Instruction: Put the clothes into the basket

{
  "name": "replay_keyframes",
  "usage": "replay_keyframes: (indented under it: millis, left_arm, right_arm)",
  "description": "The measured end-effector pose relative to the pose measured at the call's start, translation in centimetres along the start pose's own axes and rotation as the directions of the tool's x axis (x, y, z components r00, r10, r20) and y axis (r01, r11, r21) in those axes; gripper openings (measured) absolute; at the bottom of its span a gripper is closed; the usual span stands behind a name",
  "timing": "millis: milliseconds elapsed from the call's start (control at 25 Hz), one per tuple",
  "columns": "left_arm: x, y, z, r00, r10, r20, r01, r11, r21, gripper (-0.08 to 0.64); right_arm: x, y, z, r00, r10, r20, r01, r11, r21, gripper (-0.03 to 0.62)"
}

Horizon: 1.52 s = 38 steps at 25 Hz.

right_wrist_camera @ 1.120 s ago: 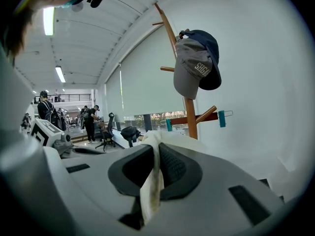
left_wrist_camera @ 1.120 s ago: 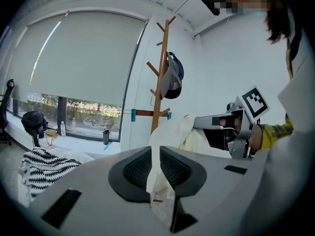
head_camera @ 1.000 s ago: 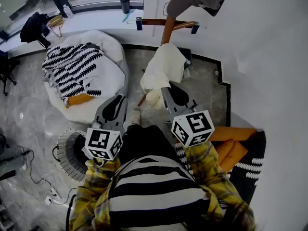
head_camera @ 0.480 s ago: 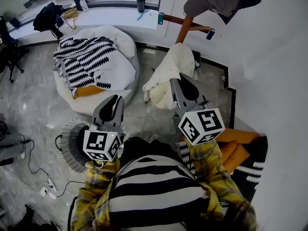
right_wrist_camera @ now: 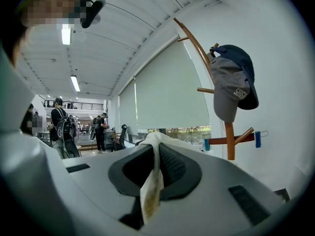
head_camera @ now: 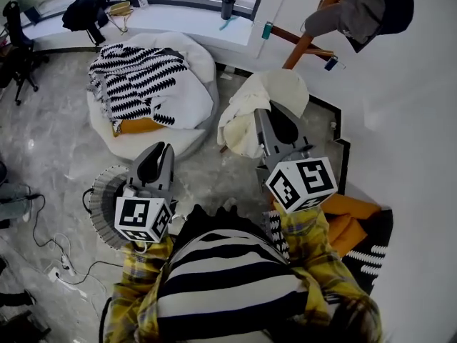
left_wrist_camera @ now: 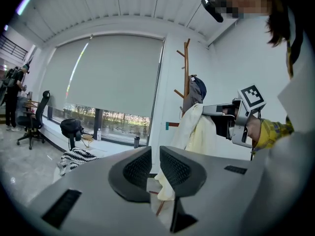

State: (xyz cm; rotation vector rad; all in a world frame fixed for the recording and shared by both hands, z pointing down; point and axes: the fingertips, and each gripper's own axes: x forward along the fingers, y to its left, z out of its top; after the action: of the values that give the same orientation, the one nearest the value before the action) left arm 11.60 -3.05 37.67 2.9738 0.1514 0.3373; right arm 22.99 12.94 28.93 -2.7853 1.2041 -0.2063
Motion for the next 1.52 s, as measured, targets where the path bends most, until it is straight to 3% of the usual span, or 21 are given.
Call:
replay_keyframes:
  millis: [400,640,800,960,1120,1320,1520]
  left_arm:
    - [-7.4,7.1,-0.2,0.988,0.152,0.013,-0.151,0.988,-0.039,0.058]
    - [-12.4,10.8,-0.6,0.970,0.243,0.023,-0.241,0.968,-0.063,0.058]
    - [-16.0,12.4,-1.2,0.948,0.317,0.031,-0.314,0.947,-0.075,0.058]
    - [-20.5,14.5,-1.8,0.916,0.400,0.036,-0.396,0.914,-0.091,0.058]
    - [-25.5,16.5,-2.8,0.868,0.496,0.038,-0.489,0.864,-0.118,0.058]
    - [-31.8,19.1,-3.7,0.792,0.609,0.041,-0.597,0.787,-0.156,0.058]
    - [-36.5,20.3,-5.3,0.703,0.710,0.023,-0.693,0.693,-0.201,0.058]
  right_arm:
    - [3.4,9.0,0.0,0.992,0.130,0.002,-0.130,0.991,-0.016,0.043]
    - [5.0,14.6,-1.0,0.977,0.212,-0.018,-0.212,0.977,0.016,0.043]
    - [5.3,18.6,-2.3,0.952,0.305,-0.042,-0.301,0.951,0.070,0.043]
    - [5.1,24.7,-2.9,0.898,0.439,-0.033,-0.435,0.895,0.096,0.042]
    - [5.1,31.0,-3.6,0.827,0.561,-0.040,-0.556,0.825,0.099,0.041]
    - [5.4,38.6,-3.9,0.731,0.681,-0.049,-0.674,0.731,0.100,0.041]
    - [5.6,44.4,-5.4,0.621,0.780,-0.081,-0.772,0.626,0.108,0.041]
